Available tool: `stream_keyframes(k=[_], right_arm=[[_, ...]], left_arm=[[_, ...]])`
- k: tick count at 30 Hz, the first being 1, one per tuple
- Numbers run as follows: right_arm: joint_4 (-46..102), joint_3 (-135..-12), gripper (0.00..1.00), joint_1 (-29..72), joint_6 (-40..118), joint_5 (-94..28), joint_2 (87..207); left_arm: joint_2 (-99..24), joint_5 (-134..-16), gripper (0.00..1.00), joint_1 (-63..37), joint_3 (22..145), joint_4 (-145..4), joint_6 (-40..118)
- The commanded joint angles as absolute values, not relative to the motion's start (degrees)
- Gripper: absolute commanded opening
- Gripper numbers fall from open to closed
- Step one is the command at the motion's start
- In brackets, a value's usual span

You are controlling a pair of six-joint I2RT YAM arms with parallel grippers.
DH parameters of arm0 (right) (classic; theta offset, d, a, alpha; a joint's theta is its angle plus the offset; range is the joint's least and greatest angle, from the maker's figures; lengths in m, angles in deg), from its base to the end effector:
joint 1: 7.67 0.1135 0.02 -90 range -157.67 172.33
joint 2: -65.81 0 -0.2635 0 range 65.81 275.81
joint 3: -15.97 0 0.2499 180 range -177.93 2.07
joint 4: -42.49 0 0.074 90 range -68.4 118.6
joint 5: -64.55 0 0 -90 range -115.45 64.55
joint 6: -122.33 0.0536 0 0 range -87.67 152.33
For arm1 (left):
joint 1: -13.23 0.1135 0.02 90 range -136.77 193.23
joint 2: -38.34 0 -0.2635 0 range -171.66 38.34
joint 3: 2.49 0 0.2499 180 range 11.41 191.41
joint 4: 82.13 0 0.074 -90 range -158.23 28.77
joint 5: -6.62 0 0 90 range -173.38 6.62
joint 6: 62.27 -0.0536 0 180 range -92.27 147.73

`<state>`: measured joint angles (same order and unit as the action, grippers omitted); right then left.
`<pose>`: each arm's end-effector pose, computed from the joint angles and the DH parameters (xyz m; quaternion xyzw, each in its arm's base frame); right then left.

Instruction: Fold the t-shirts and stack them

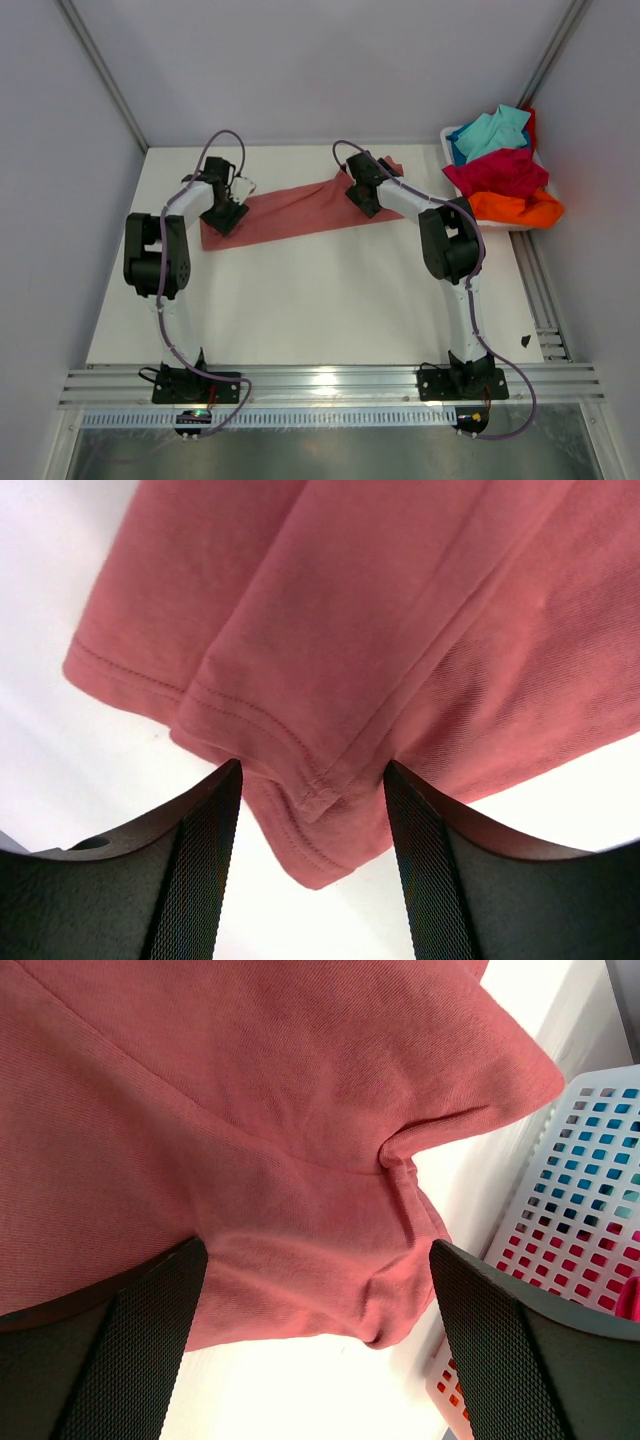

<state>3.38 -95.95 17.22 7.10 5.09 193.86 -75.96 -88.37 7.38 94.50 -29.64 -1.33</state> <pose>0.4568 0.1819 0.1529 -0.3187 0.8673 -0.2522 0.2874 0.4093 -0.0373 0.1597 0.2877 0.9406 0.0772 0.1630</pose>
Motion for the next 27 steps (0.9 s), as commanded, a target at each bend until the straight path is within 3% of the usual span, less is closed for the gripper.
stream_keyframes(k=[1,15,27], right_arm=[[-0.8,-94.3,0.98,16.9,8.7,3.0,193.2],[-0.7,-94.3,0.98,16.9,8.6,3.1,193.0],[-0.9,-94.5,0.98,16.9,8.8,2.9,193.2]], left_arm=[[-75.0,-86.6,0.61,8.6,97.4,-29.7,-1.9],[-76.8,-85.0,0.55,9.1,98.0,-29.4,-0.4],[-75.7,-83.7,0.57,9.1,102.0,-26.1,0.0]])
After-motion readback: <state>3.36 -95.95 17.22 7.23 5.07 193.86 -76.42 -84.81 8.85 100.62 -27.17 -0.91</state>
